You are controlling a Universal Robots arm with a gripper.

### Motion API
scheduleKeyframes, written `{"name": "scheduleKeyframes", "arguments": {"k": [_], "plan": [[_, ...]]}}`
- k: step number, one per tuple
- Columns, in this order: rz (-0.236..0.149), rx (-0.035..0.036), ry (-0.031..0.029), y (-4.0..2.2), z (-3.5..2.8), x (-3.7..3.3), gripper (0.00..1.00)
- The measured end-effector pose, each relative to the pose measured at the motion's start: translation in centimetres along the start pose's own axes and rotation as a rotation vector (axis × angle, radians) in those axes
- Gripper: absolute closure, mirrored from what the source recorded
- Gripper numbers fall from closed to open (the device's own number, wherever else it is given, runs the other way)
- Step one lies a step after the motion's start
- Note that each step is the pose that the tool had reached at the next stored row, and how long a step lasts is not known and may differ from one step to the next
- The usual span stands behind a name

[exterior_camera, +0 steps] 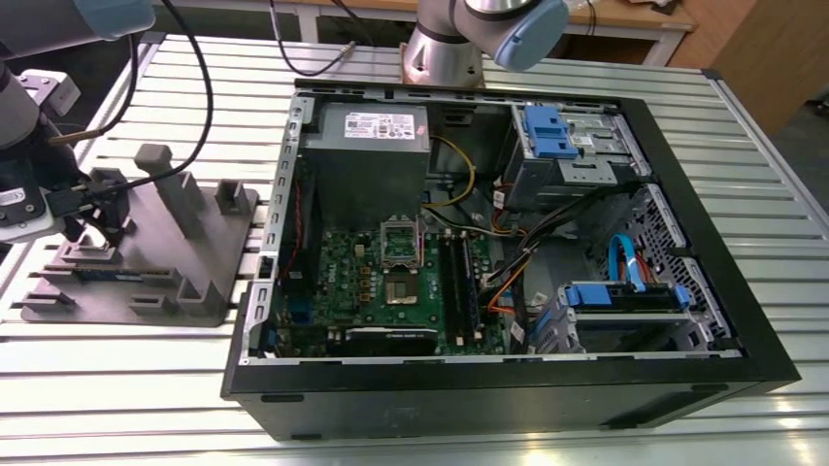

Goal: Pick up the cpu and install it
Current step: 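Pick up the cpu and move it towards the insertion slot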

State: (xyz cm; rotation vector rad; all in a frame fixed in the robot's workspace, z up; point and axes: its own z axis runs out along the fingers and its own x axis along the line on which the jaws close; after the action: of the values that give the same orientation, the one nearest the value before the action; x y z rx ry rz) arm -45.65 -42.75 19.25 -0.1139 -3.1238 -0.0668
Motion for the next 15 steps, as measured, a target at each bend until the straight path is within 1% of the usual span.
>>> {"name": "scheduleKeyframes", "arguments": {"k": [7,8,11,15], "plan": [[0.0,0.0,-0.0001,0.0,0.01,0.0,0.45],[0.0,0.0,-0.0001,0.0,0.0,0.0,0.4],[-0.002,-0.0001,-0.0002,0.0,0.07,-0.01,0.4],[-0.015,0.0002,0.0005,0.1,0.24,0.05,0.4]]}}
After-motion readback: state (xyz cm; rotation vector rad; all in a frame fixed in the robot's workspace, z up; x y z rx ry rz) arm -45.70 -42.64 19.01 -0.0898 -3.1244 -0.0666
